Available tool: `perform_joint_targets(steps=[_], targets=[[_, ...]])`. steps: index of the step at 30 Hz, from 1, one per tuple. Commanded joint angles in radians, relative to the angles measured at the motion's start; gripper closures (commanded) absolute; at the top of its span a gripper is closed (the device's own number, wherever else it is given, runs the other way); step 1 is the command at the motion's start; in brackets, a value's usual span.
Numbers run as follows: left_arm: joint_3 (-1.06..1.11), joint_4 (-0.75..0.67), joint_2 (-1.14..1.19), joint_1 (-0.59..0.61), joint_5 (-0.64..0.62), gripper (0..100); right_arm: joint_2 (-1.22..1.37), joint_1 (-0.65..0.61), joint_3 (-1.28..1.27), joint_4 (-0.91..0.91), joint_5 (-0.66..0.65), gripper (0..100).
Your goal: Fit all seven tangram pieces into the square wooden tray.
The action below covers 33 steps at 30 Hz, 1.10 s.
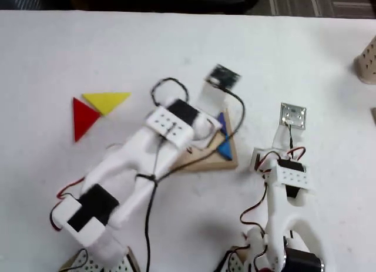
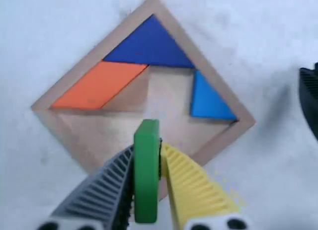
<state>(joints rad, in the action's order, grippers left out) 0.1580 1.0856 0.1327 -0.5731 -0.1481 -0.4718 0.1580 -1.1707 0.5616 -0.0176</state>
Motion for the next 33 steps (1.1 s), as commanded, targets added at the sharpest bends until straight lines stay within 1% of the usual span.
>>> perform_joint_targets(steps=[1,4,6,8,12,14,17,22,26,30,33], targets=[[-0.026,-0.071,-0.051,-0.084,-0.009,98,-0.038,0.027,0.006,-0.021,-0.011,93.7],[-0.018,-0.104,-0.048,-0.099,-0.074,98,-0.038,0.061,0.009,-0.033,-0.011,93.8],[-0.017,-0.115,-0.033,-0.094,-0.095,97,-0.031,0.079,0.008,-0.054,-0.011,93.9],[-0.021,-0.115,0.010,-0.085,-0.103,91,-0.031,0.082,0.008,-0.058,-0.011,93.9],[-0.028,-0.115,0.114,-0.084,-0.107,75,-0.031,0.081,0.008,-0.058,-0.011,93.9],[-0.028,-0.117,0.148,-0.074,-0.112,72,-0.030,0.077,0.008,-0.058,-0.011,93.9],[-0.028,-0.124,0.160,-0.030,-0.144,72,-0.030,0.077,0.008,-0.058,-0.011,93.9],[-0.028,-0.121,0.157,0.085,-0.143,72,-0.030,0.076,0.006,-0.058,-0.011,93.9],[-0.025,-0.052,0.065,0.170,-0.141,72,-0.030,0.064,0.005,-0.058,-0.011,93.9],[0.006,0.081,-0.065,0.194,-0.140,72,-0.030,0.062,0.005,-0.058,-0.011,93.9],[0.123,0.097,-0.145,0.174,-0.140,72,-0.030,0.062,0.005,-0.058,-0.011,93.9]])
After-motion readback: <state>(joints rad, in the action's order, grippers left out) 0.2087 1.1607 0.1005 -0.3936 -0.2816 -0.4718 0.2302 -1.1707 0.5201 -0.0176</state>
